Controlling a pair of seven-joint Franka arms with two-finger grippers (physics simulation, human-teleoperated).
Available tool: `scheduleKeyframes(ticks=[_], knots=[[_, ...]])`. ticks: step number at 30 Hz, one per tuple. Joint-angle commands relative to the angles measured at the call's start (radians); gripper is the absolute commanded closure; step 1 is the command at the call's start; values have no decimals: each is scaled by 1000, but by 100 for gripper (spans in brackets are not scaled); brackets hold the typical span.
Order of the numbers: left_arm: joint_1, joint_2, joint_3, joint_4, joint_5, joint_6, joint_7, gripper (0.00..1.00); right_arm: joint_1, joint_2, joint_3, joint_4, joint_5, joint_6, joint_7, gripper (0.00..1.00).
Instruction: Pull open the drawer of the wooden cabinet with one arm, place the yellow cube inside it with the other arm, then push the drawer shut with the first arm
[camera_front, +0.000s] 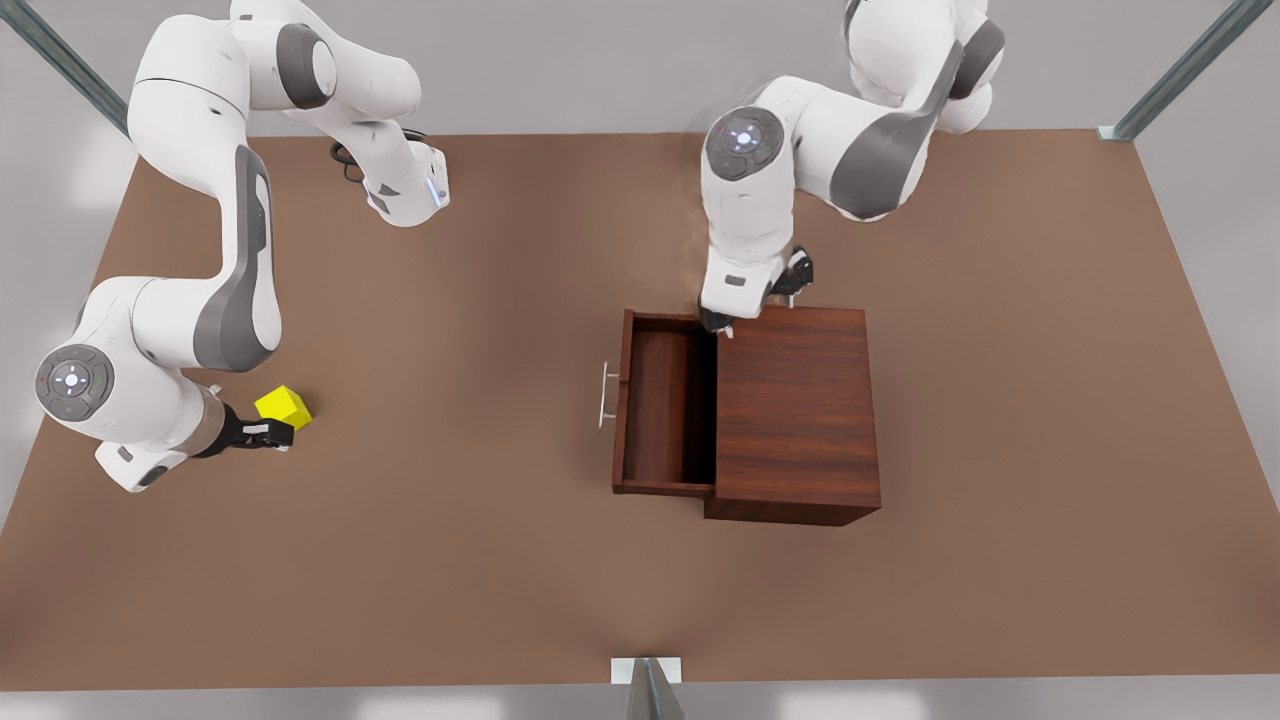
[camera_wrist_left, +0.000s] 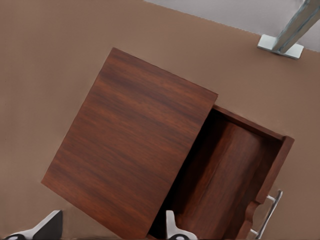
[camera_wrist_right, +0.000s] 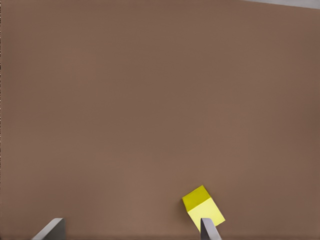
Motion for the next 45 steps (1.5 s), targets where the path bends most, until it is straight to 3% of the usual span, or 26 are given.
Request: scheduleKeyframes(ticks=[1, 2, 3, 6, 9, 17, 19, 21, 22, 28, 29, 30, 45], knots=[[162, -288, 17, -478, -156, 243, 804, 0, -17, -6, -8, -4, 6, -72, 7, 0], [165, -347, 97, -621, -181, 379, 922, 0, -25, -6, 1, -11, 4, -86, 8, 0], [168, -338, 160, -615, -204, 384, 997, 0, -28, -7, -8, -28, 41, -86, 30, 0], [197, -235, 168, -420, -204, 230, 1037, 0, -92, -1, -13, -53, 64, -30, 286, 0], [202, -238, 168, -414, -254, 229, 1040, 0, -200, 28, -4, -59, 127, 48, 340, 0], [200, -241, 162, -414, -240, 233, 1037, 0, -213, -101, 4, -514, 129, 410, 455, 0], [199, -232, 162, -385, -242, 233, 1040, 0, -215, -121, 2, -544, 125, 439, 564, 0], [199, -5, 168, -5, -250, 22, 1044, 0, -221, -127, 2, -556, 119, 439, 619, 0], [200, 0, 168, 5, -250, 17, 1045, 0, -230, -127, 2, -559, 118, 441, 620, 0], [321, -5, 154, -41, -257, 71, 1126, 0, -296, -159, 2, -732, 119, 671, 640, 0], [436, -49, 44, -115, -260, 138, 1128, 0, -298, -156, 4, -744, 119, 680, 648, 0], [438, -135, 42, -262, -259, 259, 1128, 0, -298, -153, 4, -771, 121, 724, 662, 0], [432, -114, 41, -253, -248, 215, 1129, 0, -335, -104, 5, -904, 118, 864, 696, 0]])
